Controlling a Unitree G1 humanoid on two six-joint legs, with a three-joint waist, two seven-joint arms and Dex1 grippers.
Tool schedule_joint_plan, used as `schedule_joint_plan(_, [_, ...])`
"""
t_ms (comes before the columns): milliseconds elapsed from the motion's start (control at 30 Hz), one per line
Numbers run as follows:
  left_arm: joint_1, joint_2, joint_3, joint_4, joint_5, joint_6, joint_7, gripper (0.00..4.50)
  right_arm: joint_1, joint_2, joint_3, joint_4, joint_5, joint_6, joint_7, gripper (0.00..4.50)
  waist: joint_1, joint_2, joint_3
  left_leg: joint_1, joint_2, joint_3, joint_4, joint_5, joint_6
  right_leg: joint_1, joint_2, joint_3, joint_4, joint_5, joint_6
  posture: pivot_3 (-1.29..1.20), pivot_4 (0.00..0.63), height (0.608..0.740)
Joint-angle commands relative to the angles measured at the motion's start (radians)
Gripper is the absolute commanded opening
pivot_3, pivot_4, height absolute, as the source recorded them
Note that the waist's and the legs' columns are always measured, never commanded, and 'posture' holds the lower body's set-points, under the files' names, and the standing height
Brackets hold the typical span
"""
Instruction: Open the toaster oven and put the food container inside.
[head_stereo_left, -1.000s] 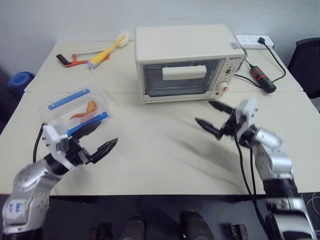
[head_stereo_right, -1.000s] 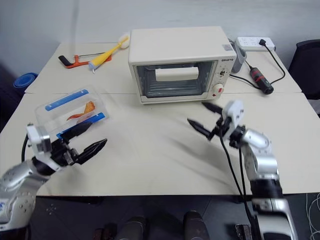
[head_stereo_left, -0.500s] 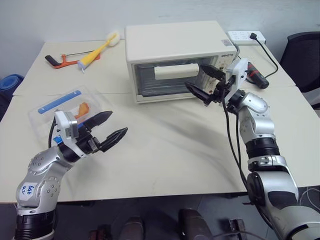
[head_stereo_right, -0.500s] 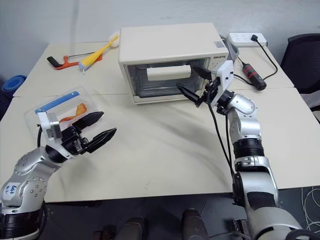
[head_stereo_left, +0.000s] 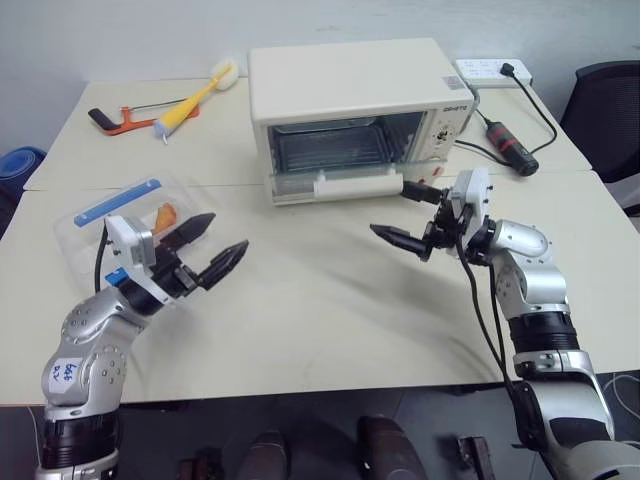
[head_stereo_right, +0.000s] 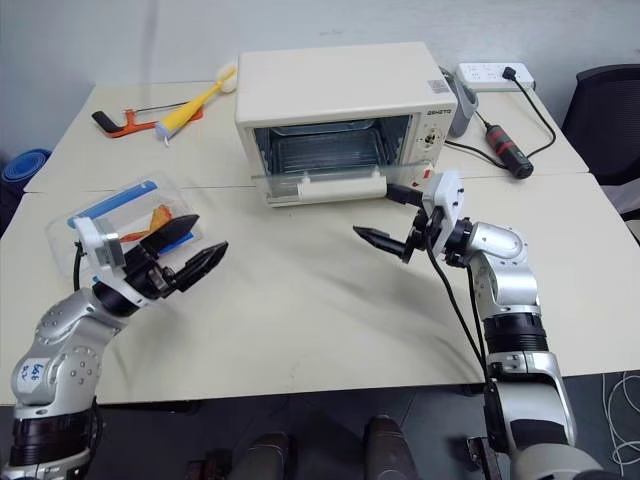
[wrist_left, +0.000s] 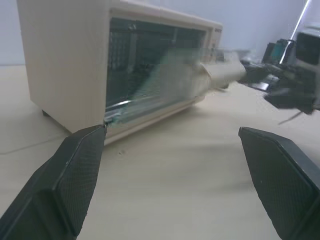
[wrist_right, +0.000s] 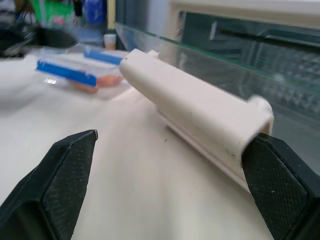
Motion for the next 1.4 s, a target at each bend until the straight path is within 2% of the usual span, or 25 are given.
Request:
schedule_joint_plan(33, [-0.1,0.021,0.007,0.104,0.052,-0.062,-0.013,3.95,0.002,-0.008,0.013,-0.032,-0.013,-0.069,0.032,4.5,0.0,0.0,0.0,0.0,0.0,0.0,0.0,0.0,0.0,0.0,0.0,0.0,0.0,0.0,0.0,0.0,0.15,0.74])
schedule_joint_plan(200, [-0.306,0.007,-0.064,0.324,0.165,-0.133,-0.028,2.42,-0.01,0.005,0.017,-0.014,-0.023,-0.096,0.03,4.5,0.0,0.0,0.0,0.0,0.0,0.0,0.001,0.0,0.0,0.0,0.0,-0.001,0.0,0.0,0.0,0.0,0.15,0.74])
schedule_joint_plan(233, [-0.344,-0.002,-0.079,0.368,0.183,-0.153,-0.038,1.99,-0.012,0.006,0.017,-0.011,-0.024,-0.102,0.029,4.5,-0.001,0.0,0.0,0.0,0.0,0.0,0.001,0.0,0.0,0.0,0.0,-0.001,0.0,0.0,0.0,0.0,0.15,0.74])
schedule_joint_plan(433, [-0.501,-0.059,-0.155,0.569,0.259,-0.261,-0.117,0.2,-0.019,0.006,0.008,0.005,-0.036,-0.129,0.006,4.5,-0.004,0.0,0.0,0.0,0.0,0.001,0.002,0.0,0.0,-0.002,0.0,-0.005,0.001,0.0,0.0,0.0,0.15,0.74])
schedule_joint_plan(467, [-0.523,-0.068,-0.163,0.601,0.273,-0.276,-0.121,0.04,-0.015,0.002,0.003,0.004,-0.036,-0.132,0.001,4.5,-0.004,0.0,0.0,0.0,0.0,0.001,0.002,0.0,0.0,-0.002,0.0,-0.006,0.001,0.0,0.0,0.0,0.15,0.74])
schedule_joint_plan(733, [-0.658,-0.134,-0.182,0.79,0.294,-0.352,-0.213,0.04,0.095,-0.049,-0.067,-0.042,-0.039,-0.183,-0.084,4.5,0.004,0.0,0.0,0.0,-0.001,0.001,0.004,0.0,0.0,-0.002,-0.001,-0.006,0.004,0.0,0.0,0.0,0.15,0.74])
schedule_joint_plan(833, [-0.683,-0.145,-0.183,0.826,0.297,-0.366,-0.243,0.04,0.212,-0.08,-0.146,-0.162,0.053,-0.121,-0.104,4.5,0.015,0.0,0.0,-0.001,-0.001,0.0,0.006,0.0,0.0,-0.002,-0.001,-0.007,0.006,0.0,0.0,0.0,0.15,0.74])
schedule_joint_plan(933, [-0.678,-0.149,-0.201,0.835,0.31,-0.372,-0.286,0.04,0.344,-0.124,-0.205,-0.241,0.054,-0.1,-0.148,4.5,0.027,-0.001,0.0,-0.001,-0.002,0.0,0.009,0.0,0.0,-0.002,-0.002,-0.007,0.007,0.0,0.0,0.0,0.15,0.74])
schedule_joint_plan(1100, [-0.596,-0.15,-0.268,0.747,0.367,-0.382,-0.316,0.04,0.551,-0.151,-0.303,-0.349,0.062,-0.089,-0.212,4.5,0.031,-0.001,0.0,-0.001,-0.002,0.001,0.009,0.0,0.0,0.0,-0.002,-0.006,0.009,0.0,0.001,0.0,0.15,0.74])
schedule_joint_plan(1200, [-0.496,-0.118,-0.329,0.632,0.444,-0.378,-0.293,0.04,0.672,-0.158,-0.331,-0.426,0.062,-0.094,-0.217,4.5,0.03,-0.001,0.0,-0.001,-0.002,0.001,0.01,0.0,0.001,0.0,-0.001,-0.005,0.009,0.0,0.001,0.0,0.15,0.74])
schedule_joint_plan(1400, [-0.358,-0.105,-0.329,0.443,0.459,-0.256,-0.188,0.04,0.763,-0.165,-0.339,-0.486,0.086,-0.087,-0.206,4.5,0.03,-0.001,0.0,-0.001,-0.002,0.001,0.01,0.0,0.001,0.0,-0.001,-0.004,0.01,0.0,0.001,0.0,0.15,0.74])
